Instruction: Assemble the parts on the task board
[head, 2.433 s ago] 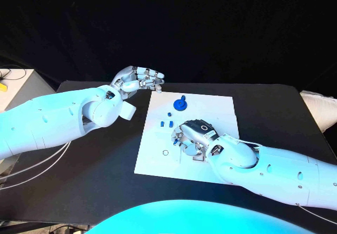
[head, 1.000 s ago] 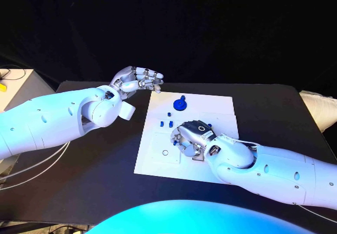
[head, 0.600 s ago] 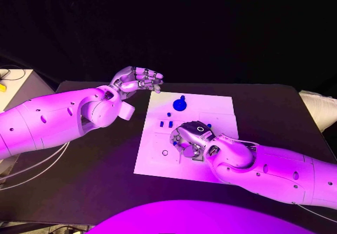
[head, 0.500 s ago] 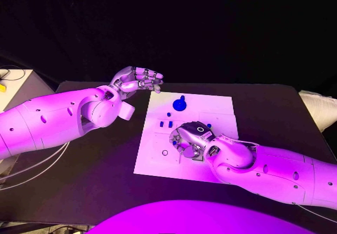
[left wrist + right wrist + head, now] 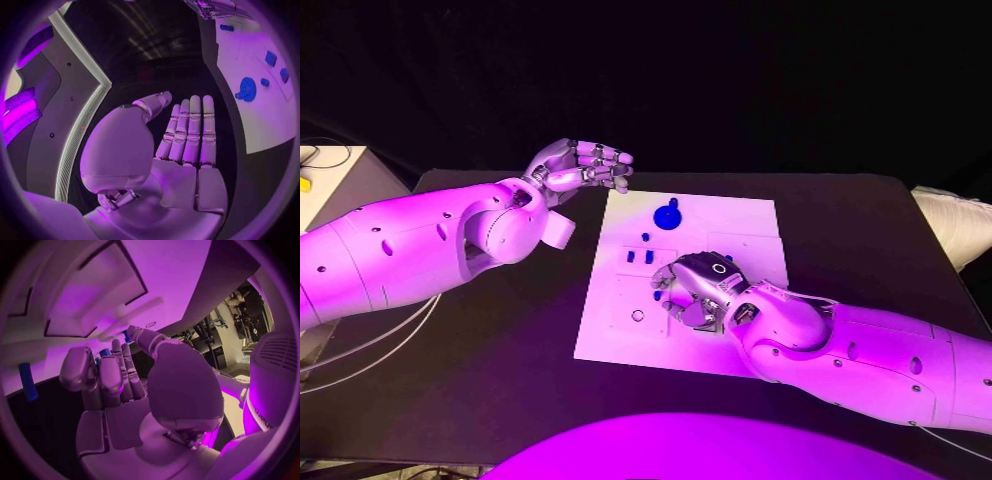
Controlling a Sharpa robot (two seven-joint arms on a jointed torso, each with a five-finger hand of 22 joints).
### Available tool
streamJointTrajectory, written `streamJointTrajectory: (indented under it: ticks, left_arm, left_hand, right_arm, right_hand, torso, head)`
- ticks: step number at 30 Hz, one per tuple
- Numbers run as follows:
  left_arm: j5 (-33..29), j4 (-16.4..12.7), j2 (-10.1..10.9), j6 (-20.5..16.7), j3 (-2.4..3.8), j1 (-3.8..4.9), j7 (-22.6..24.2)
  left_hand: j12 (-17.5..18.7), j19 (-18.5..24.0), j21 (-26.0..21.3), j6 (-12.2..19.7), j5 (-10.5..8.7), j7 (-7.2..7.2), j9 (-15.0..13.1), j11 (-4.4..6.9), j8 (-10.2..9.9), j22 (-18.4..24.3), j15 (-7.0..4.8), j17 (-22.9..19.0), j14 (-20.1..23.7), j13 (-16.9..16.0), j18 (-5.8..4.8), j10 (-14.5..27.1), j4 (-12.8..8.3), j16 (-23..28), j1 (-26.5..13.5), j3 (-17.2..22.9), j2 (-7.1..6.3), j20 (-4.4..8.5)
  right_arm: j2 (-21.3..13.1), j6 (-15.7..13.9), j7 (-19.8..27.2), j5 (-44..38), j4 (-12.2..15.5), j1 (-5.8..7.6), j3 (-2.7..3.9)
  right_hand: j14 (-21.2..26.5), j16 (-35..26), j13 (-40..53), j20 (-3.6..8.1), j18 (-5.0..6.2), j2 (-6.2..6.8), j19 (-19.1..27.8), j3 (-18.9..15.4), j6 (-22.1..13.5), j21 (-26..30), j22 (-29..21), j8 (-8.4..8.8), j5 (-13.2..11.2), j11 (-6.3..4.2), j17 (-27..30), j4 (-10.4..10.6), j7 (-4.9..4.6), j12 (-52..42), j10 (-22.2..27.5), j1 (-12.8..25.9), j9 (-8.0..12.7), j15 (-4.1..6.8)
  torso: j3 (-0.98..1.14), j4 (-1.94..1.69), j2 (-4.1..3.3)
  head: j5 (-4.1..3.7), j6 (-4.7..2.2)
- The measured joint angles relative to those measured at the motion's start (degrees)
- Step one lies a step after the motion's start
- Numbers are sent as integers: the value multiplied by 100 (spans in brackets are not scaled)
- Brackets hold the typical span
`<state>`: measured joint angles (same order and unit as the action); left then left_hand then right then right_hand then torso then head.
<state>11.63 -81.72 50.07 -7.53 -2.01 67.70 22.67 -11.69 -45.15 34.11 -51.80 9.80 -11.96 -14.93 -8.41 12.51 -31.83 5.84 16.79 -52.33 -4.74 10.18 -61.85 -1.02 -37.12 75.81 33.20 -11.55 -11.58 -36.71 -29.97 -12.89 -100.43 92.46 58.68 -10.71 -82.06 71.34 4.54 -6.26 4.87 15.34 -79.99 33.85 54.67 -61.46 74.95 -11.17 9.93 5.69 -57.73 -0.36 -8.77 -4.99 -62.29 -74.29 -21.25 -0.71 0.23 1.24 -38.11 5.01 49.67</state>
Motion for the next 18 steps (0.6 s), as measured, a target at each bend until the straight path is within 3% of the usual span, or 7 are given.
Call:
streamJointTrajectory:
  ticks: [12,18]
  left_arm:
    - [0,27,-14,9,0,-1,-7]
    - [-1,43,-24,21,0,-7,-9]
  left_hand:
    - [0,0,-24,0,0,0,0,0,0,5,0,6,0,5,0,0,0,0,0,0,0,0]
    - [21,0,-24,0,0,0,7,0,0,6,0,6,0,5,0,0,0,12,0,-1,0,0]
  right_arm:
    - [-325,-342,-78,105,348,58,56]
    - [-747,-409,-57,327,611,251,159]
  right_hand:
    - [0,0,1,0,0,0,0,-51,-18,0,-1,32,1,0,10,13,-18,-117,0,0,7,0]
    - [-108,197,28,26,0,-55,-168,-25,39,-346,-1,32,2,-38,-235,34,-5,-362,-185,-97,7,40]
  torso:
    - [7,2,3]
    - [7,3,-1]
  head:
    - [-75,-58]
    - [-162,-119]
